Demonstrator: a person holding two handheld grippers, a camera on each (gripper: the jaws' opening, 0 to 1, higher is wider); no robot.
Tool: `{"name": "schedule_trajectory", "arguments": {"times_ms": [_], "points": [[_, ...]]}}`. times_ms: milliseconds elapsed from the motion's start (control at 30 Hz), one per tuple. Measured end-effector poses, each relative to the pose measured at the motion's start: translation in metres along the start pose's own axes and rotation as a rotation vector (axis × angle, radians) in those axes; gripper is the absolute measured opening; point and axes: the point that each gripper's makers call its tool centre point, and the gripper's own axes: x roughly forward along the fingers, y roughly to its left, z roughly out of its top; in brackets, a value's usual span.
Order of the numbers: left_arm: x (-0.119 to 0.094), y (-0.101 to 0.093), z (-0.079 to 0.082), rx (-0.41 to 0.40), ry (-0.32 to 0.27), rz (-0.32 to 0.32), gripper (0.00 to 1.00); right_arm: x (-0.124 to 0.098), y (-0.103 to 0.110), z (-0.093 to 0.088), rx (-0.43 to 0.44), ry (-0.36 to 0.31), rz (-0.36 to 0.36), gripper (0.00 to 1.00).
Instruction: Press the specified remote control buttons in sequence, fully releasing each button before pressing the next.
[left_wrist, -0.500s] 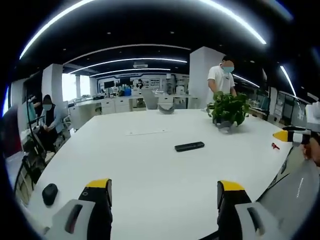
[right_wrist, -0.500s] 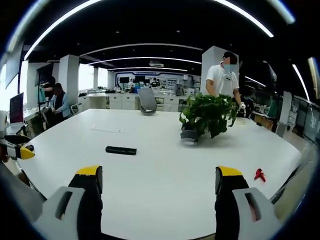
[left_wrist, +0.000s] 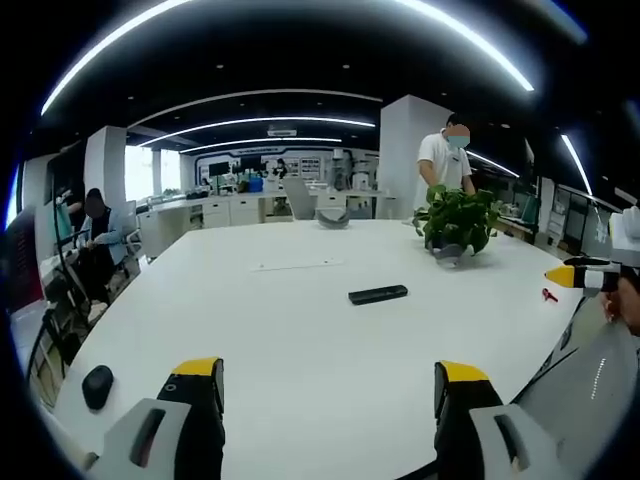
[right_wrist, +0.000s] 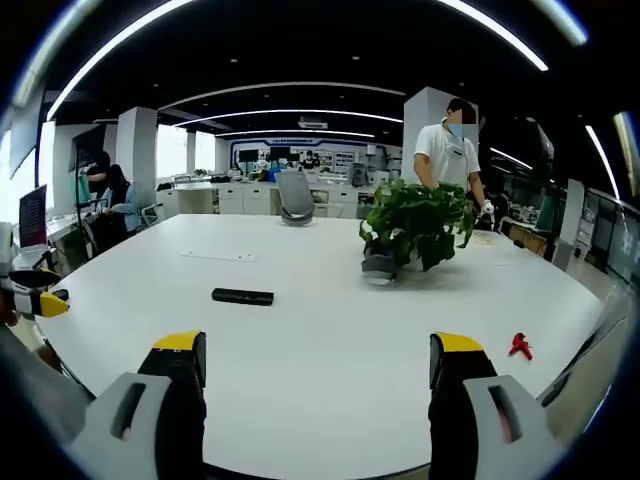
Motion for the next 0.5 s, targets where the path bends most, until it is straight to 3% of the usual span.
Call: {"name": "schedule_trajectory", "arguments": {"times_ms": [500], "points": [[0.002, -0.0035, -0.0058, 0.014, 0.031, -0.019, 0.89, -0.0009, -0.0002, -0.0017, 0.0, 0.01, 0.005, 0.92]]}}
